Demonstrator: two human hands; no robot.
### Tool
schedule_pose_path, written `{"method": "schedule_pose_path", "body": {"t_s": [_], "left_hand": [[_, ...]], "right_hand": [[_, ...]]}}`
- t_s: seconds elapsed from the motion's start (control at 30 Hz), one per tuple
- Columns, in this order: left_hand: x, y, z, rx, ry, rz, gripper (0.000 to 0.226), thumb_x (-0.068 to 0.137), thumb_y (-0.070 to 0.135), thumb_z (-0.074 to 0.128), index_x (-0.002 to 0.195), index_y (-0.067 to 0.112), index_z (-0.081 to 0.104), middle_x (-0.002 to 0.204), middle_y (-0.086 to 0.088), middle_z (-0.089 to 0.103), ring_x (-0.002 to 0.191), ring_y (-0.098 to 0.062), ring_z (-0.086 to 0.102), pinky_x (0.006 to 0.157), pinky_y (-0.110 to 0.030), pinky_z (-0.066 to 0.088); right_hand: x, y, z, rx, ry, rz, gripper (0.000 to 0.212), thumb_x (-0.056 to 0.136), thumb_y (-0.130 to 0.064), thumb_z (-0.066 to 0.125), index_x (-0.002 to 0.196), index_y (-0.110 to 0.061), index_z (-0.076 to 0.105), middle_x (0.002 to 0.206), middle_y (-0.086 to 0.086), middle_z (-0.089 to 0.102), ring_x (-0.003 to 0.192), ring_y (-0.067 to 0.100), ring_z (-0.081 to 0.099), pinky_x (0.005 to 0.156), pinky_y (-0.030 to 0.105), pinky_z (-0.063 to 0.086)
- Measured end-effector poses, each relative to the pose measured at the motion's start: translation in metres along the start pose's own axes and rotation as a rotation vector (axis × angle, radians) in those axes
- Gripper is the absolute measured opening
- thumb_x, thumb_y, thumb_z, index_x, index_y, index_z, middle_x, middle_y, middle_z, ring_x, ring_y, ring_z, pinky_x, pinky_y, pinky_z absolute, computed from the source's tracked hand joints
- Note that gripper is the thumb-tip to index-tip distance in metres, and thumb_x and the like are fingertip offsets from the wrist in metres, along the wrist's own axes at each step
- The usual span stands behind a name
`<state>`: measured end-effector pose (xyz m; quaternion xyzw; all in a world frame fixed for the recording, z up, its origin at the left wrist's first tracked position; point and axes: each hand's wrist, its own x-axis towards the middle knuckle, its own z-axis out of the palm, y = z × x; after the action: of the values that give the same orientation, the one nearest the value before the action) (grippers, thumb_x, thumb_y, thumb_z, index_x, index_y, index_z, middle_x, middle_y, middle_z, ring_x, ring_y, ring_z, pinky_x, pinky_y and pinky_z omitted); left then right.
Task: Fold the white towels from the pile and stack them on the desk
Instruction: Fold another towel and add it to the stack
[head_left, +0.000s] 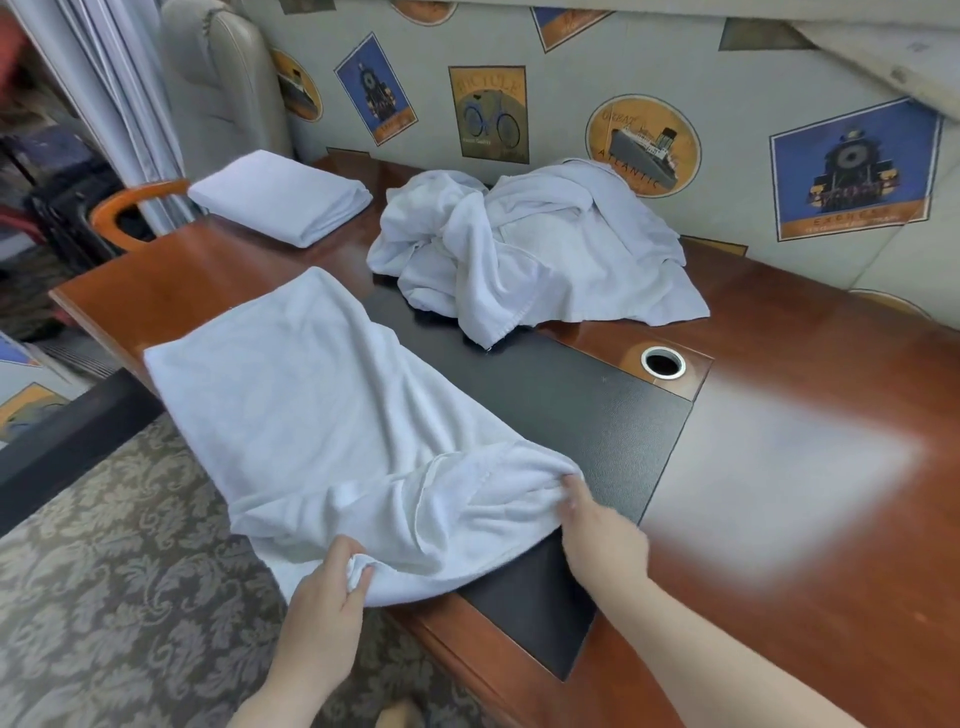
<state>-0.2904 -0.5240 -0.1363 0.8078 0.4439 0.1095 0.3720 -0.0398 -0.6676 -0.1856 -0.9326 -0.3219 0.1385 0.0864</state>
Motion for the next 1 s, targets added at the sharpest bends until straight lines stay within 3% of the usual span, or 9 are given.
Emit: {"method": "schedule_pose_path", "body": {"t_s": [0.1,0.17,0.27,0.4,0.53,0.73,0.83,0.93,1.0], "left_hand": [[0.003,0.001,-0.004,0.041,-0.018,-0.004,0.013,0.1,0.023,0.047,0.087,0.021,0.042,0.069,-0.006,0.052,0.069,-0.019,0.05,0.063,-0.034,0.038],[0.006,0.002,-0.004,0.061,-0.011,0.005,0.014,0.099,0.024,0.047,0.086,0.023,0.041,0.069,-0.005,0.053,0.07,-0.019,0.051,0.065,-0.035,0.04],[0.008,0.003,-0.006,0.042,-0.098,0.011,0.015,0.099,0.024,0.049,0.086,0.025,0.043,0.067,0.0,0.049,0.066,-0.015,0.047,0.063,-0.032,0.038],[0.006,0.005,-0.006,-0.042,-0.18,0.018,0.014,0.094,0.022,0.061,0.082,0.026,0.056,0.075,0.009,0.059,0.072,-0.006,0.052,0.063,-0.02,0.037],[0.006,0.008,-0.007,0.01,-0.215,0.099,0.018,0.083,0.014,0.073,0.076,0.029,0.069,0.082,0.012,0.065,0.085,-0.004,0.058,0.077,-0.024,0.045],[0.015,0.012,-0.002,0.379,-0.264,0.327,0.009,0.081,0.027,0.074,0.084,0.036,0.074,0.084,0.02,0.056,0.092,0.001,0.048,0.09,-0.018,0.029],[0.017,0.013,-0.001,0.38,-0.283,0.295,0.016,0.084,0.028,0.07,0.089,0.042,0.064,0.086,0.022,0.054,0.09,0.003,0.046,0.086,-0.012,0.027],[0.018,0.015,0.004,0.359,-0.382,0.282,0.045,0.09,0.025,0.061,0.119,0.056,0.044,0.097,0.035,0.046,0.093,0.014,0.04,0.082,-0.012,0.029],[0.019,0.017,0.009,0.43,-0.494,0.301,0.063,0.095,0.021,0.054,0.138,0.058,0.029,0.104,0.033,0.042,0.101,0.007,0.04,0.087,-0.018,0.031]], "right_hand": [[0.016,0.009,-0.015,0.011,0.104,0.099,0.033,0.103,-0.037,0.027,0.119,-0.029,0.054,0.098,-0.001,0.062,0.088,0.027,0.065,0.073,0.033,0.051],[0.023,0.007,-0.018,0.105,0.146,0.154,0.032,0.102,-0.038,0.035,0.105,-0.02,0.062,0.1,0.001,0.054,0.089,0.029,0.062,0.074,0.036,0.051],[0.027,0.001,-0.016,0.34,0.134,0.16,0.013,0.092,-0.025,0.054,0.1,-0.014,0.053,0.106,0.0,0.047,0.089,0.029,0.058,0.072,0.039,0.048],[0.034,0.001,-0.017,0.53,0.007,0.106,0.044,0.079,-0.007,0.053,0.119,-0.025,0.046,0.109,-0.009,0.051,0.095,0.023,0.056,0.071,0.032,0.041],[0.034,0.0,-0.014,0.614,0.085,0.114,0.033,0.07,0.004,0.043,0.082,-0.022,0.059,0.09,-0.004,0.059,0.085,0.021,0.054,0.062,0.03,0.039],[0.025,0.004,-0.014,0.694,0.285,0.257,0.028,0.062,0.008,0.039,0.066,-0.019,0.044,0.068,-0.004,0.051,0.066,0.02,0.043,0.055,0.035,0.032],[0.027,0.0,-0.015,0.677,0.286,0.355,0.023,0.065,0.007,0.039,0.064,-0.016,0.038,0.062,-0.002,0.046,0.059,0.02,0.035,0.051,0.034,0.025],[0.028,-0.002,-0.014,0.628,0.225,0.267,0.021,0.066,0.006,0.042,0.063,-0.015,0.037,0.059,-0.002,0.046,0.056,0.017,0.034,0.051,0.033,0.022],[0.028,0.001,-0.012,0.634,0.196,0.216,0.022,0.066,0.005,0.044,0.063,-0.015,0.037,0.058,-0.002,0.044,0.057,0.017,0.032,0.052,0.033,0.022]]}}
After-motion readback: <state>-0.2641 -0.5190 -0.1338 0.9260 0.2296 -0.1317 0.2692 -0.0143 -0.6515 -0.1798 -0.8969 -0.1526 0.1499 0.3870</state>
